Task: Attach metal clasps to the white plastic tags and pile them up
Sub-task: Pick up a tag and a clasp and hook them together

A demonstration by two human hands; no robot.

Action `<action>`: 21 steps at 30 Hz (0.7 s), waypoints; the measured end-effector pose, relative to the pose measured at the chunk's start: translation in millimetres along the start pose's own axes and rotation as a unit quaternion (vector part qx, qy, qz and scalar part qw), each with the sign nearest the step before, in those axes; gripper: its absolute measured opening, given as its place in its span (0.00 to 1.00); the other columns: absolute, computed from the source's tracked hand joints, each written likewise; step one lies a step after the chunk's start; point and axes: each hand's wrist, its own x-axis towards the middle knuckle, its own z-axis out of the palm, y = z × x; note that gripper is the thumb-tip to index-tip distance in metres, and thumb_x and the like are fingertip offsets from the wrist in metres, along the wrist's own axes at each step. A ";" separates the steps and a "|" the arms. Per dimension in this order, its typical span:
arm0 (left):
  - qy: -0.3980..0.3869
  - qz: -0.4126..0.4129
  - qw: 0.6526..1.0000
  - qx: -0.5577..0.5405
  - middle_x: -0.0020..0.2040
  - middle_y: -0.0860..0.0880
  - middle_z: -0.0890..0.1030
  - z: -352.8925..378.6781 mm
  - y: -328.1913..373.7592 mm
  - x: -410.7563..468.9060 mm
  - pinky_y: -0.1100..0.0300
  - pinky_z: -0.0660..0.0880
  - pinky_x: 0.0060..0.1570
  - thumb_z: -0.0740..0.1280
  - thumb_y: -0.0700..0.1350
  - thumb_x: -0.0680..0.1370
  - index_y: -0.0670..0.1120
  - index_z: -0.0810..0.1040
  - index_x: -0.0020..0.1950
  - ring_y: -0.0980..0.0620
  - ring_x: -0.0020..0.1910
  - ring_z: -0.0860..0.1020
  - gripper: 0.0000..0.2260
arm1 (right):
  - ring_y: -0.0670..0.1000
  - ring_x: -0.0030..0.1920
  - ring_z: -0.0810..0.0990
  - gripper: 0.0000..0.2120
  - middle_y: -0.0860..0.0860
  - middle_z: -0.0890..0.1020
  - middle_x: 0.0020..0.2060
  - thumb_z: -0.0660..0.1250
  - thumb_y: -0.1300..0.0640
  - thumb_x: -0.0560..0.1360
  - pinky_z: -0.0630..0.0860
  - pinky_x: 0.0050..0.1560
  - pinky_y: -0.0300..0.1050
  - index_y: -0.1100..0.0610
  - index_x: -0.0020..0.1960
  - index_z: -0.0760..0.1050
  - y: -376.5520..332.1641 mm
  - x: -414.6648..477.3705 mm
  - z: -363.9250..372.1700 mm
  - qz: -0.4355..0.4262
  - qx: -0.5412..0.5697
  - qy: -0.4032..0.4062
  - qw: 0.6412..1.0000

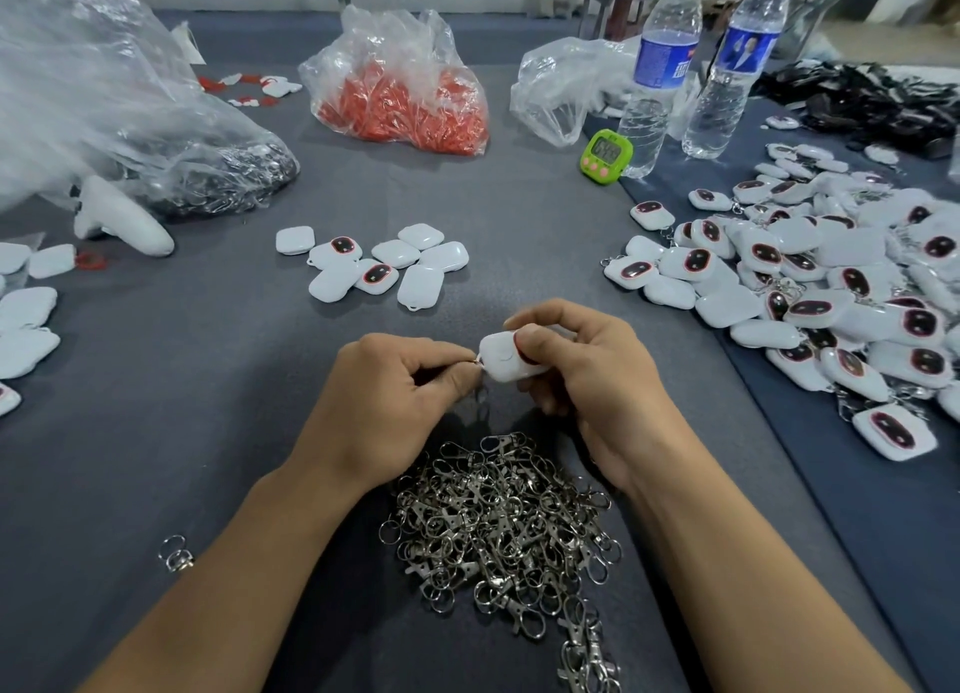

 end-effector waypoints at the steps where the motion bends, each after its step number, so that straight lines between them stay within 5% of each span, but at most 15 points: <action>1: -0.003 0.004 1.000 -0.002 0.35 0.65 0.83 0.2 0.3 -0.3 0.75 0.69 0.36 0.75 0.47 0.76 0.57 0.87 0.49 0.65 0.34 0.79 0.05 | 0.47 0.23 0.72 0.09 0.54 0.79 0.28 0.65 0.68 0.79 0.64 0.21 0.37 0.59 0.45 0.81 0.1 0.2 -0.1 0.006 0.011 -0.001 1.000; 6: 0.009 0.009 1.000 -0.008 0.35 0.63 0.83 0.4 3.0 -2.4 0.72 0.70 0.35 0.74 0.47 0.77 0.55 0.87 0.48 0.62 0.34 0.79 0.04 | 0.49 0.25 0.71 0.07 0.56 0.80 0.30 0.65 0.67 0.80 0.62 0.21 0.38 0.59 0.46 0.80 3.6 -0.7 -1.6 0.005 0.030 -0.015 0.999; 10: 0.014 0.098 0.989 0.114 0.33 0.54 0.79 5.6 5.5 -7.3 0.56 0.72 0.36 0.69 0.49 0.78 0.50 0.85 0.43 0.54 0.34 0.76 0.07 | 0.48 0.22 0.70 0.07 0.56 0.79 0.29 0.65 0.67 0.80 0.63 0.20 0.37 0.59 0.47 0.79 5.5 -0.9 -1.5 -0.003 0.023 -0.021 1.000; 13: 0.046 0.102 0.984 0.142 0.33 0.54 0.78 7.1 6.4 -7.0 0.55 0.73 0.36 0.67 0.49 0.78 0.49 0.85 0.44 0.54 0.33 0.74 0.08 | 0.48 0.22 0.69 0.07 0.56 0.79 0.28 0.64 0.66 0.81 0.62 0.20 0.37 0.59 0.48 0.79 5.2 -1.3 -0.7 0.001 0.029 -0.023 0.999; 16: 0.056 0.005 0.998 -0.023 0.35 0.56 0.83 8.8 7.3 -3.3 0.65 0.74 0.37 0.71 0.46 0.78 0.54 0.87 0.47 0.59 0.34 0.78 0.05 | 0.47 0.21 0.69 0.07 0.55 0.79 0.27 0.63 0.64 0.82 0.62 0.22 0.36 0.58 0.49 0.78 3.2 -1.2 1.4 0.029 0.083 -0.036 0.995; 18: 0.026 -0.088 0.976 -0.196 0.37 0.52 0.85 12.8 13.0 -0.4 0.66 0.76 0.39 0.71 0.43 0.79 0.53 0.88 0.47 0.59 0.34 0.79 0.07 | 0.47 0.22 0.68 0.06 0.54 0.77 0.27 0.62 0.63 0.83 0.63 0.22 0.37 0.58 0.51 0.77 1.4 -0.8 2.7 0.043 0.124 -0.043 0.990; 21: -0.004 -0.134 0.950 -0.284 0.36 0.51 0.84 19.3 20.2 -0.8 0.65 0.75 0.38 0.67 0.44 0.81 0.50 0.87 0.43 0.57 0.35 0.79 0.11 | 0.47 0.23 0.69 0.06 0.53 0.78 0.28 0.62 0.63 0.83 0.64 0.23 0.37 0.59 0.52 0.77 -0.4 -1.1 2.6 0.043 0.141 -0.038 0.988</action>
